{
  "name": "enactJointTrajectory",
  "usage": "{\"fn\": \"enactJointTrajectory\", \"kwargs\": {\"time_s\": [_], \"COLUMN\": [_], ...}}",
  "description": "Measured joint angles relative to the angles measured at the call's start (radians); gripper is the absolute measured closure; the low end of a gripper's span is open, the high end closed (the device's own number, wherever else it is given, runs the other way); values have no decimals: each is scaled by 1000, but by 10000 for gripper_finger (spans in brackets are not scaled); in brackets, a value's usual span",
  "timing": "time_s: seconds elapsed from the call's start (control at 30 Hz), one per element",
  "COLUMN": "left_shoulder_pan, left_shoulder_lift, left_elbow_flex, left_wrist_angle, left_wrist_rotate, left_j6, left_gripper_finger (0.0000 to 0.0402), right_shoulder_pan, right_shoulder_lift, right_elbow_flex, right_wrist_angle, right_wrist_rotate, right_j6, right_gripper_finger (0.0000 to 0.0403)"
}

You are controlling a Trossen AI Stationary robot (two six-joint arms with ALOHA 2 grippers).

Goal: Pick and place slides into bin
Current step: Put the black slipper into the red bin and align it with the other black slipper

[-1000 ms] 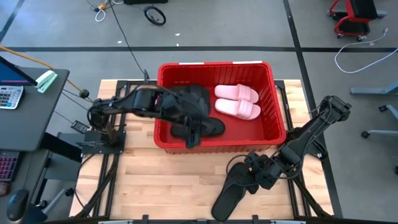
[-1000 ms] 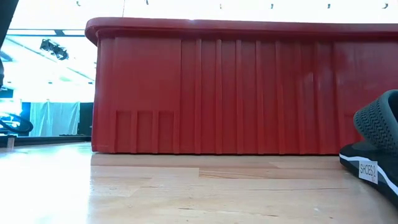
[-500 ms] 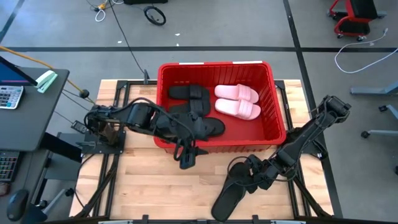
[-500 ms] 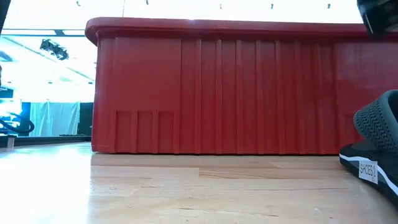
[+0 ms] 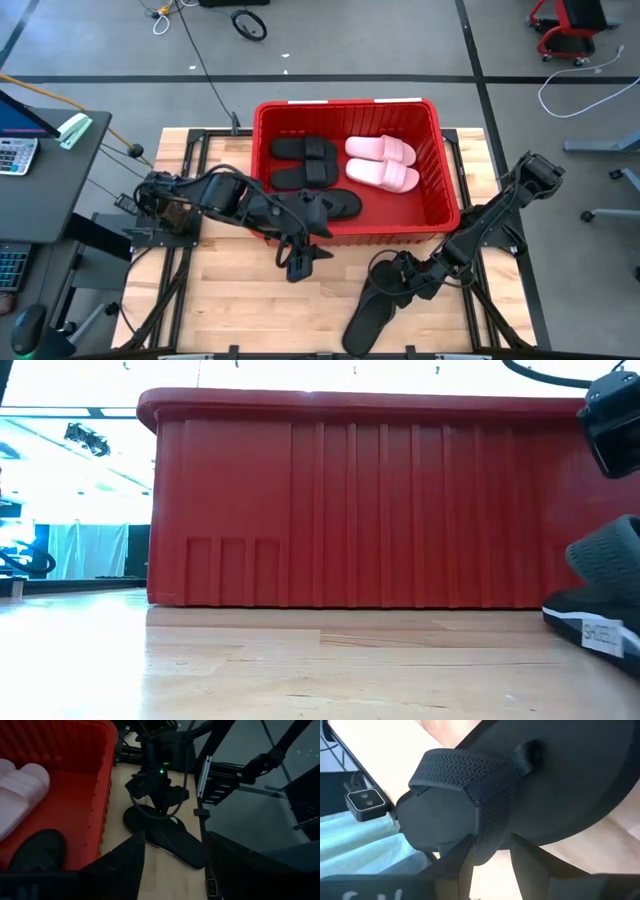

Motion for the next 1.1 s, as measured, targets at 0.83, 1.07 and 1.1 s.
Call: {"fn": "enactJointTrajectory", "kwargs": {"time_s": [0.83, 1.07, 1.1], "left_shoulder_pan": [-9, -9, -9], "left_shoulder_lift": [0, 0, 0], "left_elbow_flex": [0, 0, 0], "left_wrist_angle": [0, 0, 0], "left_wrist_rotate": [0, 0, 0], "left_j6": [-12, -12, -12], "left_gripper_finger": [201, 205, 206], "right_shoulder_pan": [0, 0, 0], "right_shoulder_lift": [-8, -8, -8], "right_elbow_flex": [62, 62, 61], "right_wrist_angle": [-105, -105, -104], "right_wrist_rotate": [12, 11, 11], "right_j6": [-45, -75, -86], "right_gripper_finger": [270, 270, 270]}}
